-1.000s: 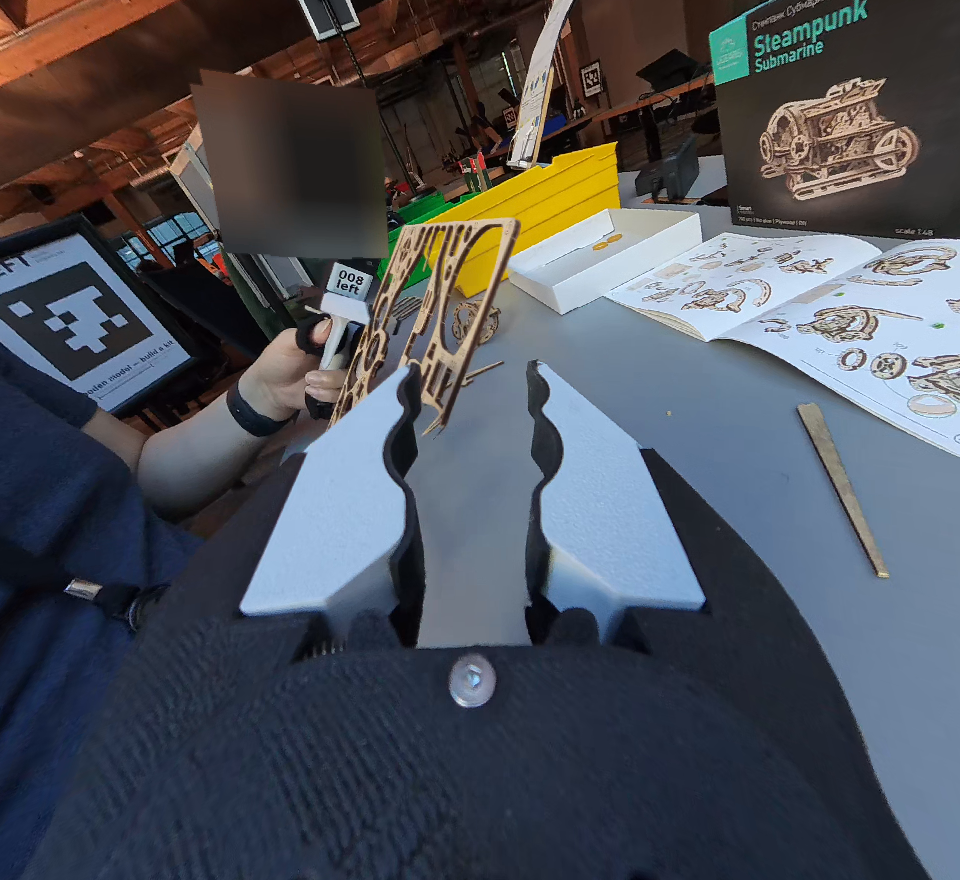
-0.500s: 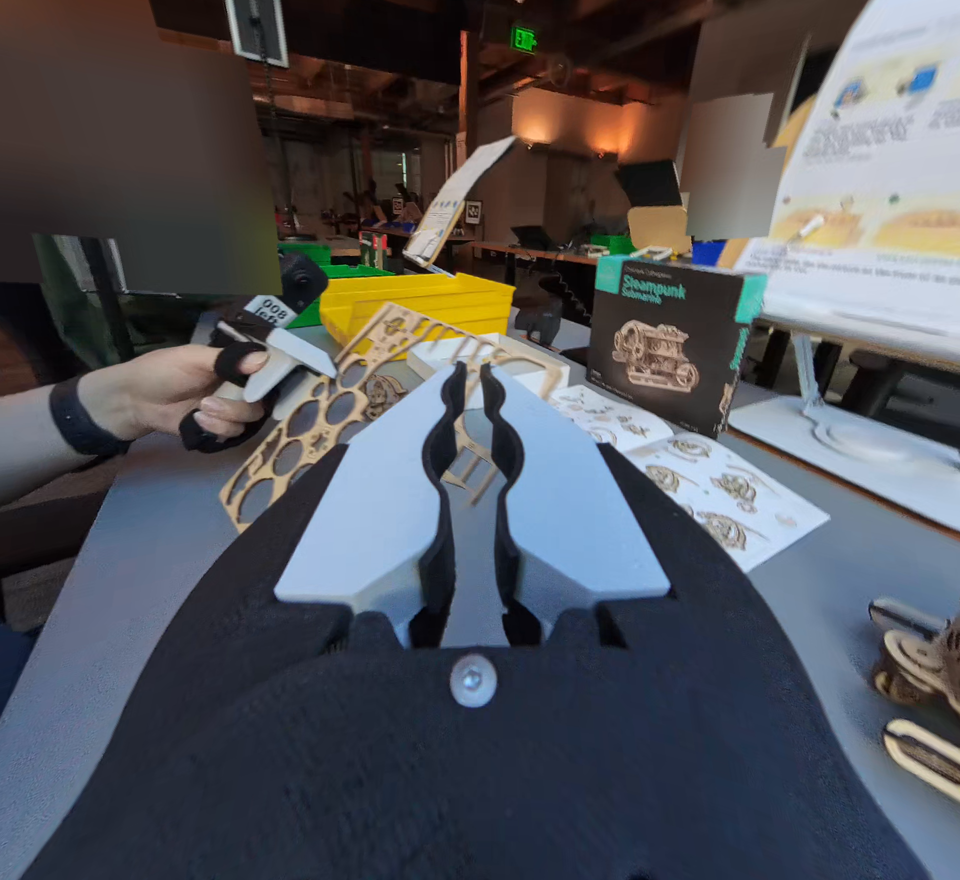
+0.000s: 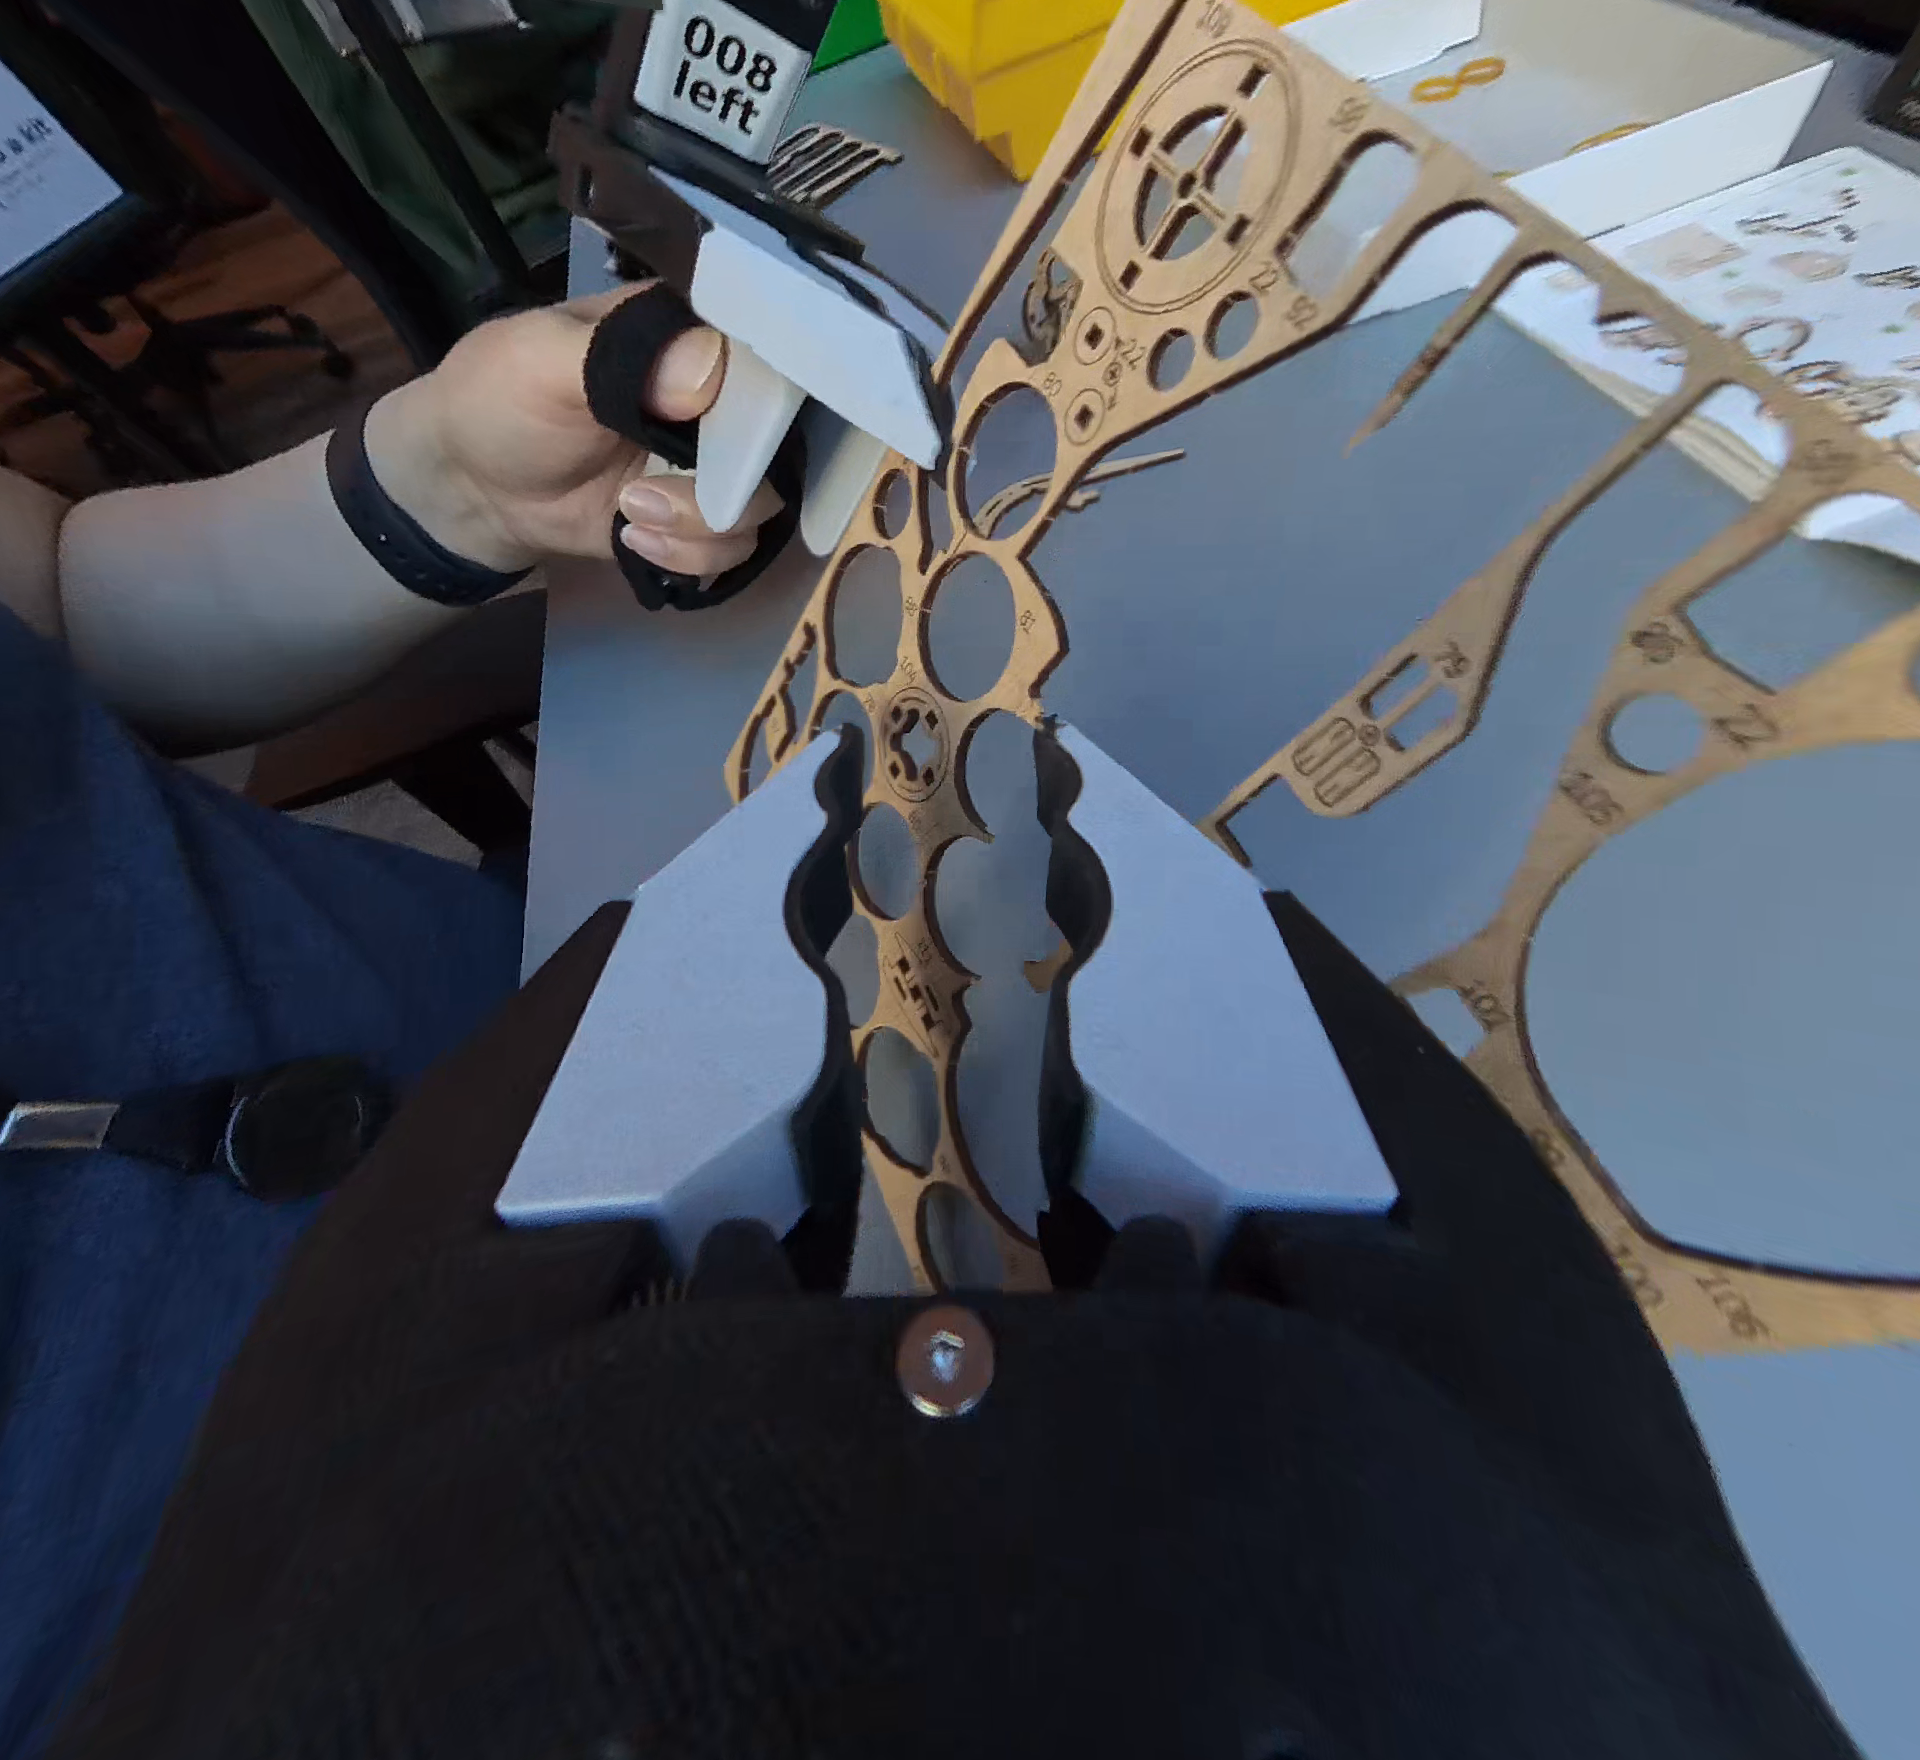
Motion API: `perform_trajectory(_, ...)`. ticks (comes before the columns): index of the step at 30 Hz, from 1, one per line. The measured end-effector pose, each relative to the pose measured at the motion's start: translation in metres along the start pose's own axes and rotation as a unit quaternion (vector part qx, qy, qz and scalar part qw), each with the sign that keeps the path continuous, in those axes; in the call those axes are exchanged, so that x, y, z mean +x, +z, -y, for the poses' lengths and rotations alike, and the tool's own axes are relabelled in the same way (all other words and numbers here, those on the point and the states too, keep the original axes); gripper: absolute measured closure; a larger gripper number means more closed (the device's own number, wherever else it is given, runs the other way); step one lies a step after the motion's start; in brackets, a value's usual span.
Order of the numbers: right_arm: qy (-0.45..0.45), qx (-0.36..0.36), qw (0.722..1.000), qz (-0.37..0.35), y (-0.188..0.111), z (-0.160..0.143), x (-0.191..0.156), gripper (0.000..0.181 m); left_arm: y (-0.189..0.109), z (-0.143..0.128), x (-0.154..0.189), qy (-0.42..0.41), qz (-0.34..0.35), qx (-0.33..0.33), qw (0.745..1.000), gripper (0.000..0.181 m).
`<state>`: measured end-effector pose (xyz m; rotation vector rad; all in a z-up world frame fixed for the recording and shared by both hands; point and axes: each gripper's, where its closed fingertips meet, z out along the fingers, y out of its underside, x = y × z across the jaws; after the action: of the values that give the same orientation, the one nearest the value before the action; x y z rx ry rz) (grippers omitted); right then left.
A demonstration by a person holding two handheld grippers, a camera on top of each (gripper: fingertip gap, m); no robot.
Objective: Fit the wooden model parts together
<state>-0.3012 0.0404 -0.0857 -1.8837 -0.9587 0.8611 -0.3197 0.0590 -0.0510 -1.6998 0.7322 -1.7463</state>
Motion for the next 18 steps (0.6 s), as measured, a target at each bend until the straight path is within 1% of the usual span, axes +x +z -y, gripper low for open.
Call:
perform_trajectory(2, 0.005, -0.019, 1.000, 0.020, 0.005, -0.008, -0.005, 0.156, 0.001, -0.003, 0.004, 0.005, -0.012, 0.002, 1.000, 0.181)
perform_trajectory(3, 0.017, -0.023, 0.999, 0.041, 0.006, -0.010, -0.010, 0.160, 0.002, -0.005, 0.005, 0.005, -0.014, 0.002, 1.000, 0.181)
perform_trajectory(5, 0.046, -0.016, 0.996, 0.071, 0.006, -0.008, -0.017, 0.170, 0.001, -0.004, 0.009, 0.006, -0.030, 0.017, 0.999, 0.181)
perform_trajectory(7, 0.077, -0.004, 0.993, 0.092, 0.004, -0.005, -0.020, 0.173, -0.001, -0.003, 0.014, 0.010, -0.047, 0.028, 0.998, 0.181)
perform_trajectory(8, 0.094, 0.001, 0.991, 0.097, 0.003, -0.004, -0.020, 0.174, -0.001, -0.005, 0.016, 0.009, -0.052, 0.030, 0.998, 0.175)
perform_trajectory(9, 0.113, 0.009, 0.988, 0.101, 0.002, -0.002, -0.019, 0.174, 0.000, -0.009, 0.015, 0.005, -0.049, 0.021, 0.999, 0.158)
perform_trajectory(10, 0.133, 0.019, 0.985, 0.111, 0.000, 0.000, -0.019, 0.174, 0.002, -0.017, 0.013, 0.002, -0.043, 0.004, 0.999, 0.146)
perform_trajectory(11, 0.150, 0.031, 0.980, 0.125, -0.003, 0.003, -0.021, 0.174, 0.004, -0.026, 0.013, 0.004, -0.040, -0.017, 0.999, 0.145)
perform_trajectory(12, 0.163, 0.044, 0.976, 0.137, -0.005, 0.006, -0.022, 0.174, 0.007, -0.035, 0.013, 0.010, -0.040, -0.037, 0.998, 0.151)
perform_trajectory(14, 0.176, 0.044, 0.975, 0.126, -0.005, 0.002, -0.016, 0.173, 0.010, -0.044, 0.017, 0.027, -0.045, -0.053, 0.997, 0.178)
perform_trajectory(16, 0.182, 0.048, 0.975, 0.120, -0.006, 0.000, -0.013, 0.173, 0.014, -0.043, 0.014, 0.045, -0.032, -0.047, 0.997, 0.179)
perform_trajectory(18, 0.195, 0.052, 0.971, 0.126, -0.007, 0.000, -0.013, 0.173, 0.016, -0.043, 0.015, 0.038, -0.042, -0.051, 0.997, 0.177)
